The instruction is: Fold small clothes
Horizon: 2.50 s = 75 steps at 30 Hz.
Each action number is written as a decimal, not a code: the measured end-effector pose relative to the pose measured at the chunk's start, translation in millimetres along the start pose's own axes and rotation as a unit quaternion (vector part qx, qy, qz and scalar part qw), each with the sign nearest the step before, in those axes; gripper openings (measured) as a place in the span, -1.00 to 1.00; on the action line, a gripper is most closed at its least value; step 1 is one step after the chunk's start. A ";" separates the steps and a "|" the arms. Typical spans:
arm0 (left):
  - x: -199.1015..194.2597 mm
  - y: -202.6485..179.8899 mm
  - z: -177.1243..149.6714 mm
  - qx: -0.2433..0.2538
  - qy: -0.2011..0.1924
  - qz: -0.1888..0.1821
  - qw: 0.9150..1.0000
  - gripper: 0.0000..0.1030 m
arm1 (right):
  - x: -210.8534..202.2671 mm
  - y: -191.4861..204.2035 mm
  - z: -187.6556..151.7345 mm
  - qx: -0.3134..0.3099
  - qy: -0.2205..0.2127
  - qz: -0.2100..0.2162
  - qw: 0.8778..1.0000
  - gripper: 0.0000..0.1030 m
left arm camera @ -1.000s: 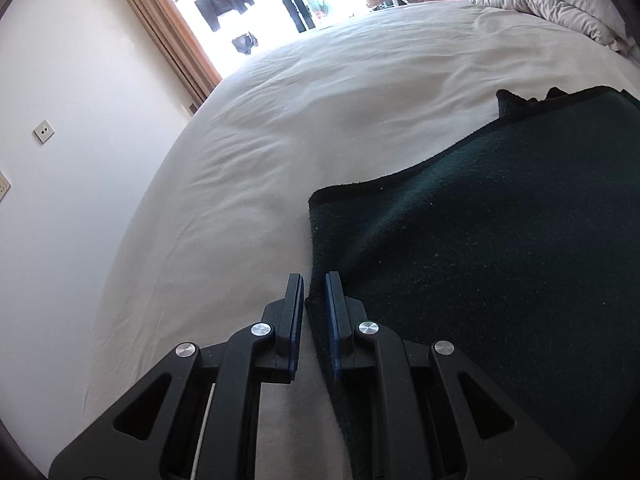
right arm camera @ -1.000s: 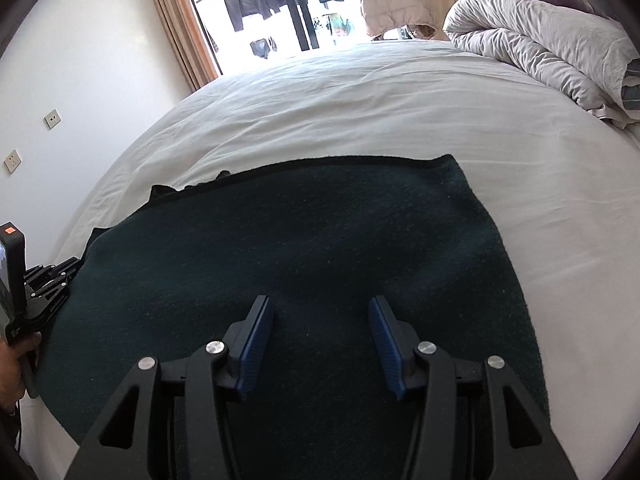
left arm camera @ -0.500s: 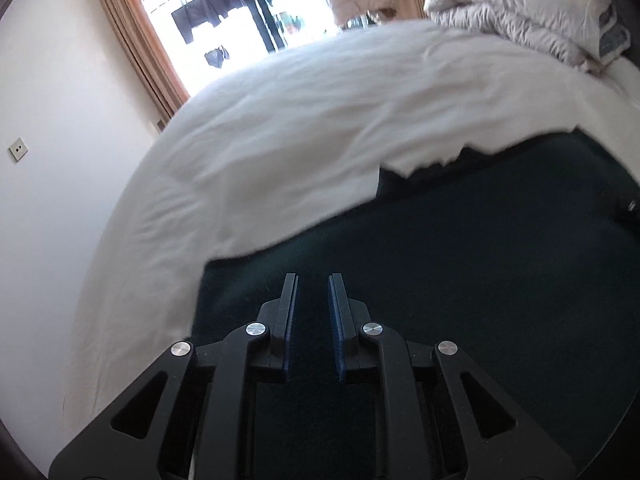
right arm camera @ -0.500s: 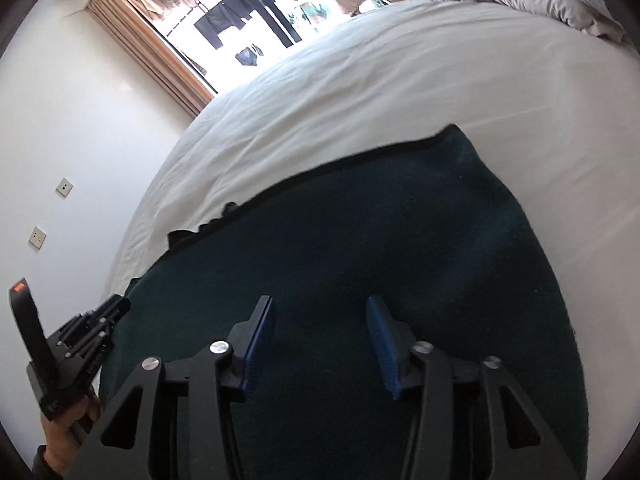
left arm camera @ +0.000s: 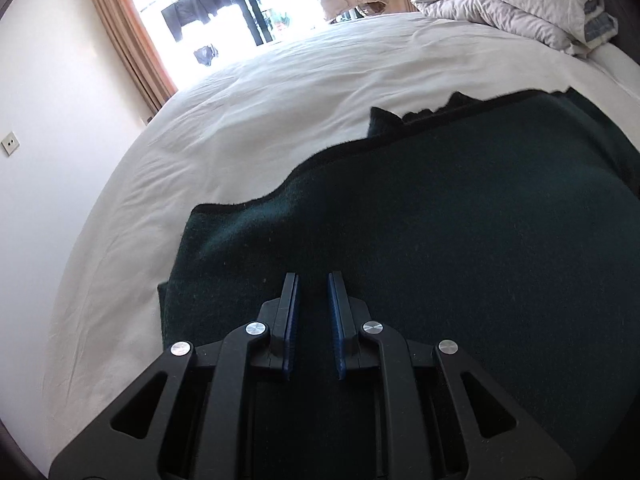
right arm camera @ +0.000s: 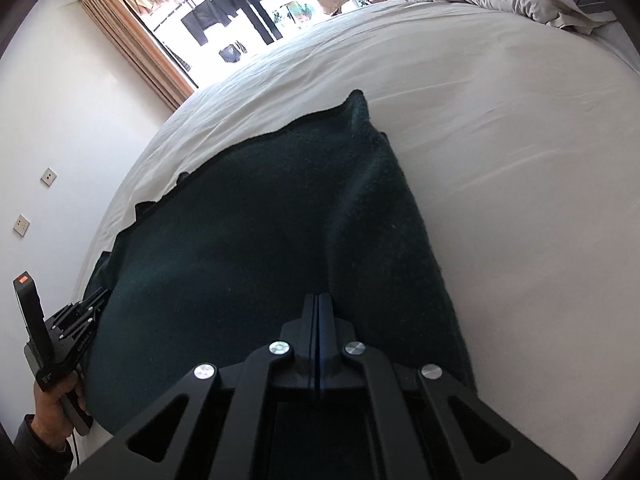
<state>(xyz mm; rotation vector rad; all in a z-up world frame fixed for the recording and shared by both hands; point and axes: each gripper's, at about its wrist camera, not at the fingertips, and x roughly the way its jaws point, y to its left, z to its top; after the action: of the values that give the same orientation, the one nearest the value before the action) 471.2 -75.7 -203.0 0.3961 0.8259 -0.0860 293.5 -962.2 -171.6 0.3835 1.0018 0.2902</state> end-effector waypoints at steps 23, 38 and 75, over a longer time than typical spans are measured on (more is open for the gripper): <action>-23.3 28.7 -42.2 -0.106 0.002 -0.069 0.992 -0.72 | -22.3 -35.0 -19.0 0.087 -0.062 0.033 0.994 -1.00; -26.1 59.5 -59.1 -0.198 -0.014 -0.134 0.971 -0.72 | 50.3 60.4 29.2 0.051 -0.010 0.060 0.997 0.01; -112.6 86.5 -219.1 -0.554 -0.071 -0.246 0.792 -0.71 | 117.9 338.7 -33.6 -0.108 0.126 0.257 0.952 0.21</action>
<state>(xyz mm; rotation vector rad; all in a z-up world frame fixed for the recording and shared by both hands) 261.4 77.7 -227.5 -0.9456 0.6830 -0.0964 304.1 -604.8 -128.1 0.4098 1.0951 0.9317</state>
